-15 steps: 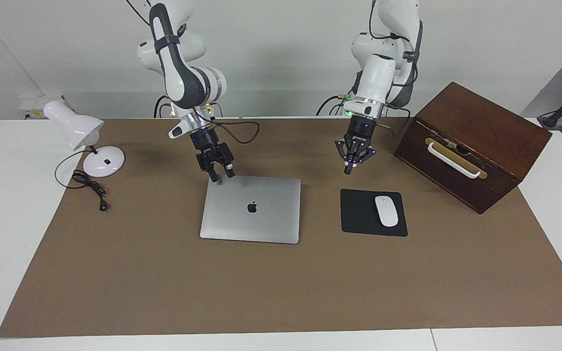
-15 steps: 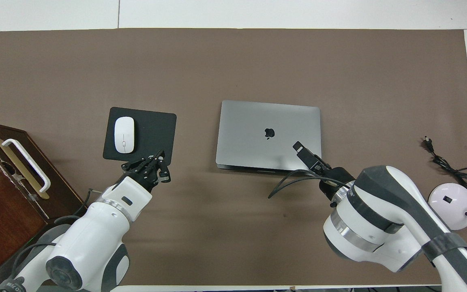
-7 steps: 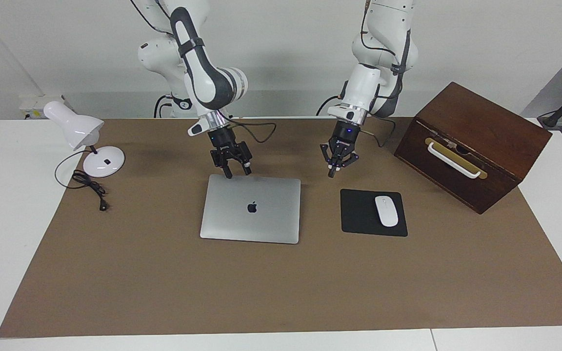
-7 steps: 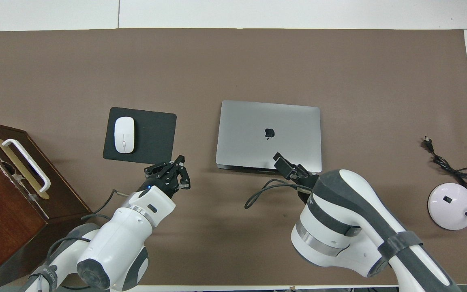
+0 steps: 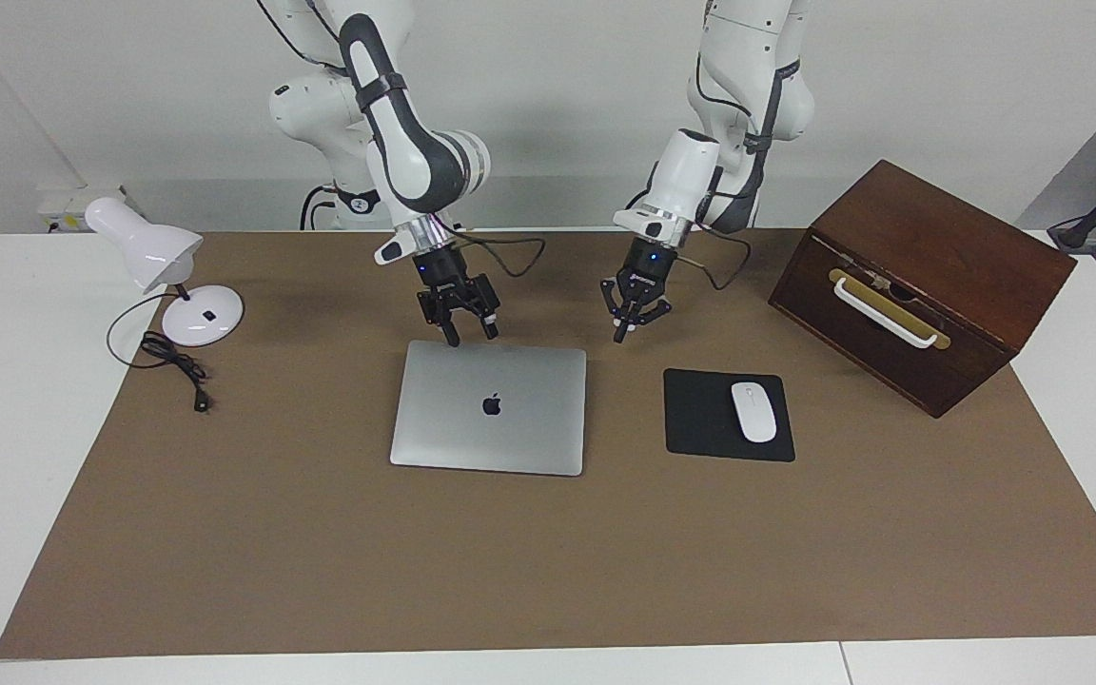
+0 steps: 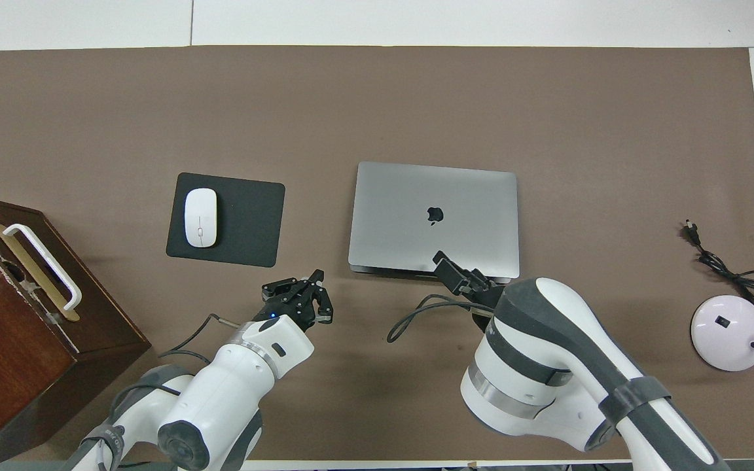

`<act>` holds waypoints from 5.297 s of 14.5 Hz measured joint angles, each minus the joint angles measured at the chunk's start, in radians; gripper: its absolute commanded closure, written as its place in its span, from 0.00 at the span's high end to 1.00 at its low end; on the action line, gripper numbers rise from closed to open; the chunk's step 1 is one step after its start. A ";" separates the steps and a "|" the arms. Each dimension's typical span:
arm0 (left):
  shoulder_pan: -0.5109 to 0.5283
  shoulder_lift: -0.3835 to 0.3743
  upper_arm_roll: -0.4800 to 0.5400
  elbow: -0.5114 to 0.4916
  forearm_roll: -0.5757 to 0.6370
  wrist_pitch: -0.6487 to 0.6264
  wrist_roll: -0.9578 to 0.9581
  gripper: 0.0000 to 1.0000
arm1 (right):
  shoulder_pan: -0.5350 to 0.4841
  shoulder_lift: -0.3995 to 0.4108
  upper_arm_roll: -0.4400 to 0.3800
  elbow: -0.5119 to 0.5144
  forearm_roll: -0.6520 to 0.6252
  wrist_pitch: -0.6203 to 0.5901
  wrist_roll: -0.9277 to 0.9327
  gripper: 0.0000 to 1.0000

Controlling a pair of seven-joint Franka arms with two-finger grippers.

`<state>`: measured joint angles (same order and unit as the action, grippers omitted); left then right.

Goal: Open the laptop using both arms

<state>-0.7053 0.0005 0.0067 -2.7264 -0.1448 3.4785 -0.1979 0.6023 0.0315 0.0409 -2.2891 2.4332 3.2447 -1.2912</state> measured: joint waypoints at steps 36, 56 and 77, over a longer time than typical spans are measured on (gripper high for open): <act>-0.163 0.204 0.030 0.186 -0.173 0.003 -0.010 0.00 | 0.068 0.034 0.000 0.020 0.036 0.073 0.000 1.00; -0.159 0.251 0.029 0.213 -0.176 0.005 -0.010 0.00 | 0.051 0.078 -0.001 0.109 0.036 0.141 0.000 1.00; -0.158 0.254 0.028 0.215 -0.176 0.005 -0.010 0.00 | 0.005 0.129 0.001 0.263 0.000 0.218 -0.053 1.00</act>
<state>-0.8628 0.2543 0.0345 -2.5112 -0.3205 3.4837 -0.2082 0.6068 0.1600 0.0418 -2.0262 2.4330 3.4632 -1.3445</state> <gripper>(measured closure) 0.991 0.000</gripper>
